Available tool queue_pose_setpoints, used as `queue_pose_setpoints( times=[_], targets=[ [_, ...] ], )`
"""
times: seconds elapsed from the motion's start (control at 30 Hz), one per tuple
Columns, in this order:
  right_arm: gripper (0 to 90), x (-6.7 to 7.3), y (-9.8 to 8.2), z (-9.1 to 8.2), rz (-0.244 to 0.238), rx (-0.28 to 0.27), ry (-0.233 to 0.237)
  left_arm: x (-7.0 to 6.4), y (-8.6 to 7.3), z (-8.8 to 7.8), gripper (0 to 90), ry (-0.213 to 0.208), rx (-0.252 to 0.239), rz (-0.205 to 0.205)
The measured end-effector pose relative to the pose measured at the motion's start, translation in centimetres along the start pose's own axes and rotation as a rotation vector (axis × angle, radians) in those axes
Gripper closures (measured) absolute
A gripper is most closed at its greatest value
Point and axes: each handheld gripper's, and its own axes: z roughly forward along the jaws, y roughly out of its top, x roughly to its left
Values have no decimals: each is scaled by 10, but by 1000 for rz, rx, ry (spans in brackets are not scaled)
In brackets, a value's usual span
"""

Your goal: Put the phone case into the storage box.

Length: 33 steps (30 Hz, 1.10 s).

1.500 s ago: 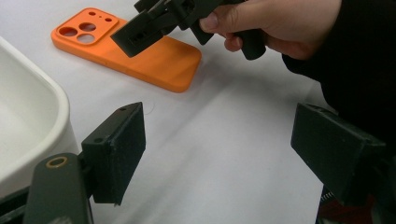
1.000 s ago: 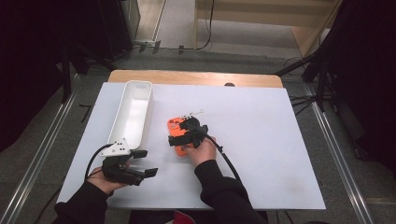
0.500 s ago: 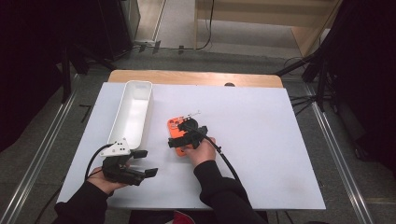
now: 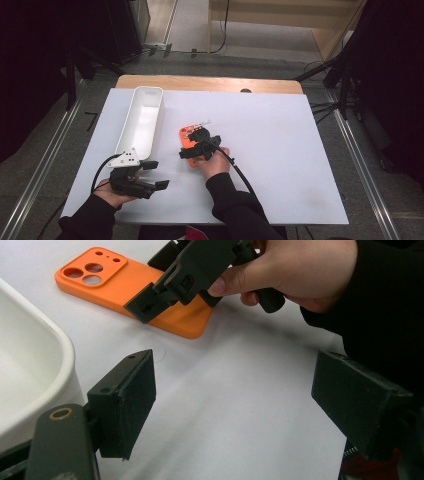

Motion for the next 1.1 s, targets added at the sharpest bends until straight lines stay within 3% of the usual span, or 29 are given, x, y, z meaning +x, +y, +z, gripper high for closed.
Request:
queue_pose_setpoints(
  times=[0.23, 0.4, 0.77, 1.1],
  targets=[
    [57, 2, 0, 1, 17, -11, -18, 0, 0, 0, 179, 0, -2, -3],
    [114, 4, -2, 0, 27, -21, -53, 0, 0, 0, 179, -1, 0, -4],
    [127, 6, -3, 0, 61, -30, -61, 1, 0, 0, 180, -1, 2, -6],
    [132, 7, -2, 0, 62, -27, -68, 0, 0, 1, 179, -1, 3, -6]
  ],
)
